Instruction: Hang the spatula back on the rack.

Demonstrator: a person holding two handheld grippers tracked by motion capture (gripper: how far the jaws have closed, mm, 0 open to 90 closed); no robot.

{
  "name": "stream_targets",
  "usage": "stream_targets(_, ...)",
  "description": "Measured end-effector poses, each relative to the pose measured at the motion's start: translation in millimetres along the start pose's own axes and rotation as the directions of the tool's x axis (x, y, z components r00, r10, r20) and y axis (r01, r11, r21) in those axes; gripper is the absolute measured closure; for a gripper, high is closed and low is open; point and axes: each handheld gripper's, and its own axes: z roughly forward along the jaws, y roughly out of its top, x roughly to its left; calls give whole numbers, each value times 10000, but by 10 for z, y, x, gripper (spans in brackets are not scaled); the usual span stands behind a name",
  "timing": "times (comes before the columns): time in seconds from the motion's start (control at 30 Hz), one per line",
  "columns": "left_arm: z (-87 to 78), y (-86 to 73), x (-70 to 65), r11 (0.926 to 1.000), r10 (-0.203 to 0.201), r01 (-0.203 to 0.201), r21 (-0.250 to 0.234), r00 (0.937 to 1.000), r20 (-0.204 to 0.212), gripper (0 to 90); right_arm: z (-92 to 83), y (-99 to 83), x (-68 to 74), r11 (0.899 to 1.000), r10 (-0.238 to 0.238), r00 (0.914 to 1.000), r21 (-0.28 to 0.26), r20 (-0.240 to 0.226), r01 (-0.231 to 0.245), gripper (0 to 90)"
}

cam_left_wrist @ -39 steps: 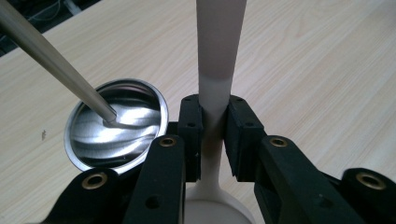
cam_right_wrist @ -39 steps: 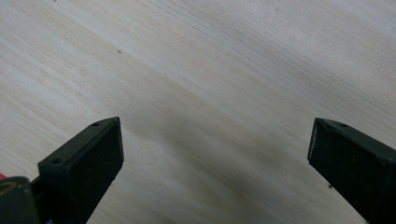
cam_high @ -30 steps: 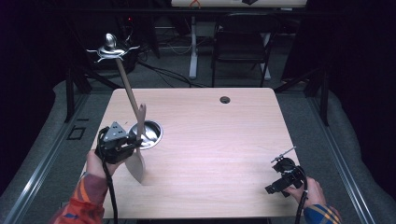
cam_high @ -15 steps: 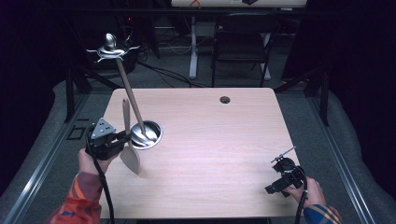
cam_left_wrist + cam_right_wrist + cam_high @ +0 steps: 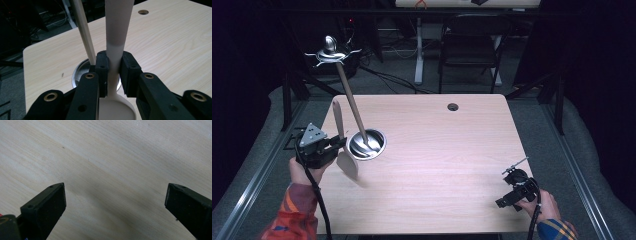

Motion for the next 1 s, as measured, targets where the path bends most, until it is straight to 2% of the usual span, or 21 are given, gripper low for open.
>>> stream_targets(0.17,-39,28,66,9996,-179,175,-218,9997,-180,776,4,2,3,10000,45,9999,-15,-127,-45,33)
stream_targets(0.6,-86,75,188,9983,-440,420,-409,9978,-488,776,8,2,1,10000,28,10000,-6,-5,-28,33)
stream_targets(0.7,-94,86,222,9976,-537,511,-459,9969,-579,776,8,4,4,10000,42,9999,-24,-113,-42,33)
stream_targets(1.0,-116,116,263,9969,-616,578,-543,9955,-724,777,-1,4,5,10000,29,10000,-86,-5,-29,31)
